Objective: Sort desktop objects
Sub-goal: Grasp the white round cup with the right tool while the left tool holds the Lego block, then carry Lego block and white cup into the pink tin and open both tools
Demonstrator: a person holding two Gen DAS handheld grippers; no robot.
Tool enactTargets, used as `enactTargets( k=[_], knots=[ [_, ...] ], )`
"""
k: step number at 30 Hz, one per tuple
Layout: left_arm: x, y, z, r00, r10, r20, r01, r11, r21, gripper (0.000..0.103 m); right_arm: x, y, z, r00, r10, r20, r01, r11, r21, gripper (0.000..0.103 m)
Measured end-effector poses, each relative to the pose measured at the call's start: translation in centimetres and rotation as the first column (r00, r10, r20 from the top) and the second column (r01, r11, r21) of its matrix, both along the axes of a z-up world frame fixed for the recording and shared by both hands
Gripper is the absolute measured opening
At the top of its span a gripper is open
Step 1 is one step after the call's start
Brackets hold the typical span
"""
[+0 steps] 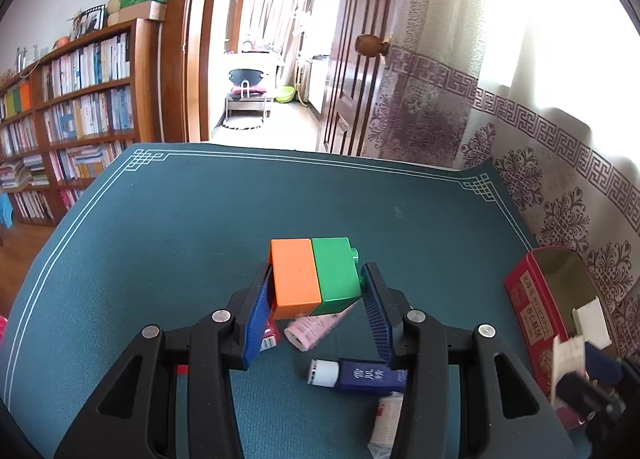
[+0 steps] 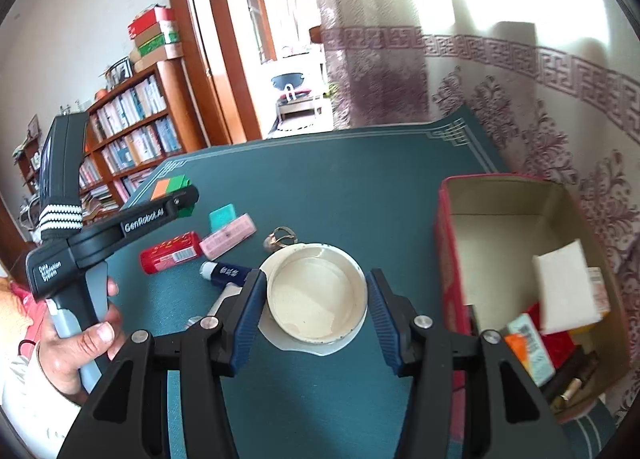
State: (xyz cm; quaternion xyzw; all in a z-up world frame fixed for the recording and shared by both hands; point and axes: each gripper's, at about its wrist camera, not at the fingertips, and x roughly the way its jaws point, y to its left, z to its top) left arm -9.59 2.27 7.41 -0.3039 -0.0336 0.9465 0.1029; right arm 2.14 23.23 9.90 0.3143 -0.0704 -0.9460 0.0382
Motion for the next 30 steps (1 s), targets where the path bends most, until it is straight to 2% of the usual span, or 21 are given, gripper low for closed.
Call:
enactTargets(
  k=[18, 30],
  knots=[
    [3.8, 5.1, 0.8, 0.992, -0.113, -0.063, 0.106, 0.99, -0.098, 0.047, 3.5, 6.7, 1.0, 0.979, -0.198, -0.047, 0.198, 0.98, 0.011, 0.056],
    [6.2, 9.1, 0.9, 0.981, -0.18, -0.075, 0.167, 0.974, -0.156, 0.047, 4.7, 9.3, 0.7, 0.963, -0.262, -0.055, 0.263, 0.965, 0.015, 0.056]
  ],
)
